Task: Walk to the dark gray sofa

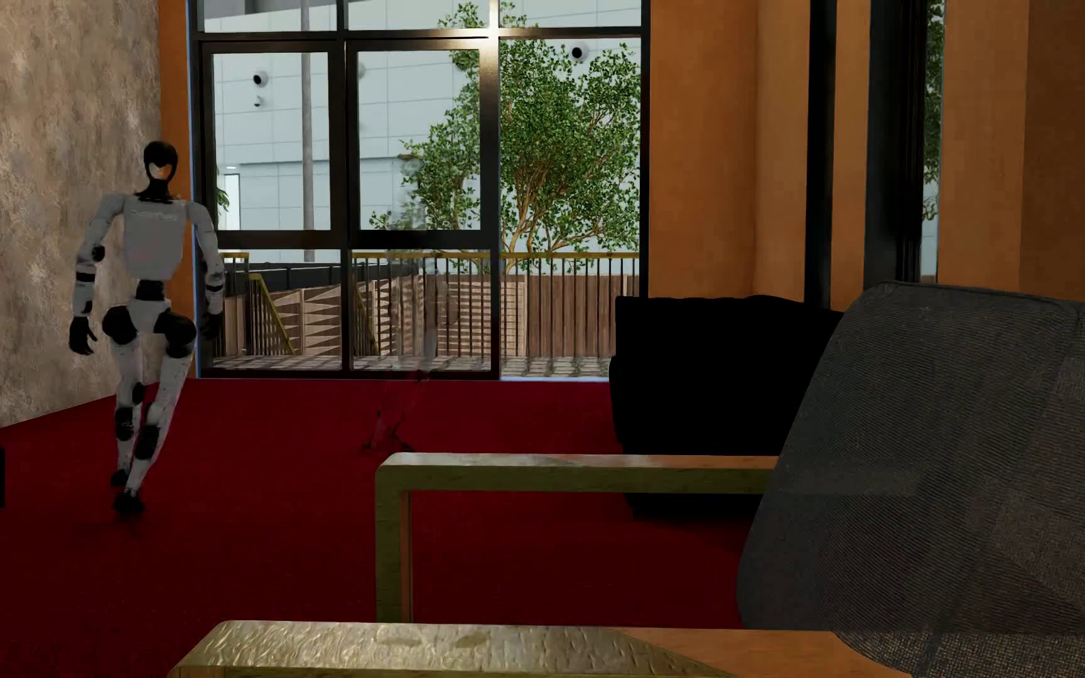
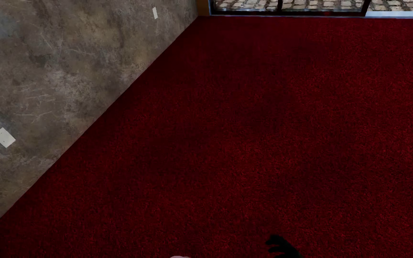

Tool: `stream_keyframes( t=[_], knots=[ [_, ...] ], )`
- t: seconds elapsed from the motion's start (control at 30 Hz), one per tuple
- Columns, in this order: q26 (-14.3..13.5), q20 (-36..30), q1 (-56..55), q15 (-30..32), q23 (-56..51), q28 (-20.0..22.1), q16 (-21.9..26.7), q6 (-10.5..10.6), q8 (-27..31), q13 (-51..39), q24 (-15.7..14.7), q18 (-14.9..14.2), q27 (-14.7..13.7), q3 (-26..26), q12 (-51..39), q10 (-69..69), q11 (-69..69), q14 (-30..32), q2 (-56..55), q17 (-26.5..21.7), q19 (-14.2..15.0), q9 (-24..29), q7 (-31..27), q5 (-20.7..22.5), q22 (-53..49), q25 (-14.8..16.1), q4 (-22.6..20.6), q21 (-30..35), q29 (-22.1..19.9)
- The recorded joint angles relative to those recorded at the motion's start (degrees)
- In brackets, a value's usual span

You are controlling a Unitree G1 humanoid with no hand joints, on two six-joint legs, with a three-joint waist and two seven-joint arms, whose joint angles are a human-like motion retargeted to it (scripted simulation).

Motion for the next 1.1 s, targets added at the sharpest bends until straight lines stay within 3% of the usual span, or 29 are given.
stream_keyframes(
  t=[0.03,0.07,0.1,0.13,0.17,0.23,0.3,0.37,0.4,0.47,0.53,0.67,0.7,0.73,0.77,0.8,0.83,0.87,0.93,1.0,1.03,1.07,1.1],
  knots=[
    [0.0,-1.3,0.5,-1.0,-1.8,0.0,0.2,0.4,0.0,-0.9,0.0,0.0,0.0,0.1,1.0,-4.2,-0.3,-1.0,2.4,-0.1,0.0,0.3,0.0,-0.9,-0.9,0.0,0.1,-0.8,0.0],
    [0.0,-2.3,0.5,-1.9,-3.6,0.0,0.4,0.9,0.0,-1.2,0.0,0.0,0.0,-0.4,1.6,-9.5,-1.1,-16.9,5.4,-0.2,0.0,0.6,0.0,-1.8,-1.7,0.0,-0.3,-1.4,0.0],
    [0.0,-2.7,-0.2,-2.4,-5.1,0.0,0.5,1.2,0.0,-0.8,0.0,0.0,0.0,-1.2,1.7,-10.6,-1.9,-20.7,8.3,0.0,0.0,0.6,0.0,-2.6,-2.0,0.0,-0.9,-1.9,0.0],
    [0.0,-2.4,-1.6,-2.2,-6.1,0.0,0.6,1.2,0.0,0.5,0.0,0.0,0.0,-1.8,1.2,-4.8,-2.5,-7.9,10.5,0.4,0.0,0.0,0.0,-3.2,-1.7,0.0,-1.6,-2.6,0.0],
    [0.0,-1.5,-3.1,-1.3,-6.3,0.0,0.8,0.7,0.0,2.5,0.0,0.0,0.0,-2.0,0.4,-2.7,-2.5,-0.3,11.9,1.2,0.0,-1.2,0.0,-3.9,-1.0,0.0,-2.5,-3.1,0.0],
    [0.0,0.9,-4.5,4.4,-1.2,0.0,1.9,-3.2,0.0,6.7,0.0,0.0,0.0,-1.2,-2.6,1.9,0.4,6.1,12.5,4.4,0.0,-3.4,0.0,-6.4,2.3,0.0,-4.5,-1.4,0.0],
    [0.0,3.2,-0.5,16.3,10.2,0.0,3.4,-7.9,0.0,8.5,0.0,0.0,0.0,-0.3,-7.0,5.2,9.8,2.6,9.4,7.2,0.0,-2.9,0.0,-8.8,5.1,0.0,-5.4,8.2,0.0],
    [0.0,5.4,4.7,31.1,16.1,0.0,4.3,-9.9,0.0,8.0,0.0,0.0,0.0,-1.6,-12.0,4.6,26.4,-2.6,-1.9,6.8,0.0,-0.7,0.0,-10.9,3.3,0.0,-7.4,20.9,0.0],
    [0.0,5.4,6.8,33.4,16.4,0.0,4.8,-9.9,0.0,8.5,0.0,0.0,0.0,-3.6,-14.0,4.4,36.0,-5.6,-8.7,5.9,0.0,0.2,0.0,-11.2,0.9,0.0,-8.3,23.3,0.0],
    [0.0,6.2,12.6,22.0,16.7,0.0,6.2,-9.0,0.0,10.8,0.0,0.0,0.0,-8.6,-17.0,4.0,51.4,-11.8,-20.0,4.6,0.0,2.1,0.0,-10.0,-4.6,0.0,-8.4,19.7,0.0],
    [0.0,10.6,19.9,13.9,15.2,0.0,7.3,-7.9,0.0,14.0,0.0,0.0,0.0,-13.7,-19.1,2.8,52.5,-17.0,-28.2,3.3,0.0,3.5,0.0,-8.4,-10.2,0.0,-6.8,14.4,0.0],
    [0.0,21.6,30.1,21.1,10.9,0.0,7.6,-5.6,0.0,17.1,0.0,0.0,0.0,-24.2,-23.4,-0.3,16.0,-26.1,-36.1,2.2,0.0,2.5,0.0,-9.2,-18.9,0.0,-3.5,5.6,0.0],
    [0.0,22.8,32.7,20.0,11.1,0.0,7.4,-5.3,0.0,17.4,0.0,0.0,0.0,-26.1,-24.5,-1.0,6.2,-28.6,-35.2,2.2,0.0,2.3,0.0,-10.0,-20.8,0.0,-3.1,5.0,0.0],
    [0.0,23.1,35.2,14.7,12.1,0.0,7.1,-5.2,0.0,17.6,0.0,0.0,0.0,-27.6,-25.6,-1.4,-0.2,-31.3,-34.0,2.6,0.0,1.9,0.0,-11.0,-22.7,0.0,-2.8,4.6,0.0],
    [0.0,22.9,37.3,8.2,13.8,0.0,6.8,-5.2,0.0,17.7,0.0,0.0,0.0,-28.8,-26.5,-1.3,-0.7,-33.4,-33.4,3.3,0.0,1.3,0.0,-11.9,-24.4,0.0,-2.3,4.4,0.0],
    [0.0,22.4,38.8,5.7,15.8,0.0,6.4,-4.9,0.0,17.7,0.0,0.0,0.0,-29.6,-27.0,-0.8,0.3,-34.1,-33.5,4.1,0.0,0.4,0.0,-12.6,-26.0,0.0,-1.6,4.9,0.0],
    [0.0,21.8,39.4,8.1,17.9,0.0,5.9,-4.3,0.0,17.7,0.0,0.0,0.0,-30.0,-26.7,0.3,1.5,-32.5,-34.6,4.9,0.0,-1.0,0.0,-12.7,-27.6,0.0,-0.7,5.8,0.0],
    [0.0,21.2,39.3,15.1,20.0,0.0,5.2,-3.1,0.0,17.7,0.0,0.0,0.0,-29.8,-25.3,1.8,2.9,-28.6,-36.3,5.6,0.0,-2.9,0.0,-12.3,-28.9,0.0,0.3,6.9,0.0],
    [0.0,20.0,39.1,27.0,23.5,0.0,2.7,0.7,0.0,17.2,0.0,0.0,0.0,-26.6,-19.7,7.1,7.0,-13.7,-38.1,5.5,0.0,-5.4,0.0,-8.9,-28.1,0.0,2.1,10.4,0.0],
    [0.0,15.9,34.6,24.5,23.2,0.0,0.7,3.9,0.0,15.6,0.0,0.0,0.0,-23.4,-14.0,19.4,7.6,6.5,-33.2,3.8,0.0,-5.6,0.0,-3.8,-21.7,0.0,3.8,11.4,0.0],
    [0.0,11.0,29.1,20.8,21.4,0.0,0.4,5.1,0.0,14.8,0.0,0.0,0.0,-22.5,-12.6,27.4,6.2,12.1,-29.5,3.0,0.0,-5.4,0.0,-1.6,-17.6,0.0,4.9,9.8,0.0],
    [0.0,5.3,22.9,17.3,19.1,0.0,0.4,5.8,0.0,13.9,0.0,0.0,0.0,-21.3,-11.8,35.6,4.8,11.7,-26.1,2.5,0.0,-5.3,0.0,0.2,-13.5,0.0,5.4,7.2,0.0],
    [0.0,0.2,17.0,14.7,16.4,0.0,0.4,6.0,0.0,12.7,0.0,0.0,0.0,-19.1,-11.0,43.1,3.7,7.0,-23.3,2.0,0.0,-5.0,0.0,1.7,-9.8,0.0,5.1,4.4,0.0]
  ],
)
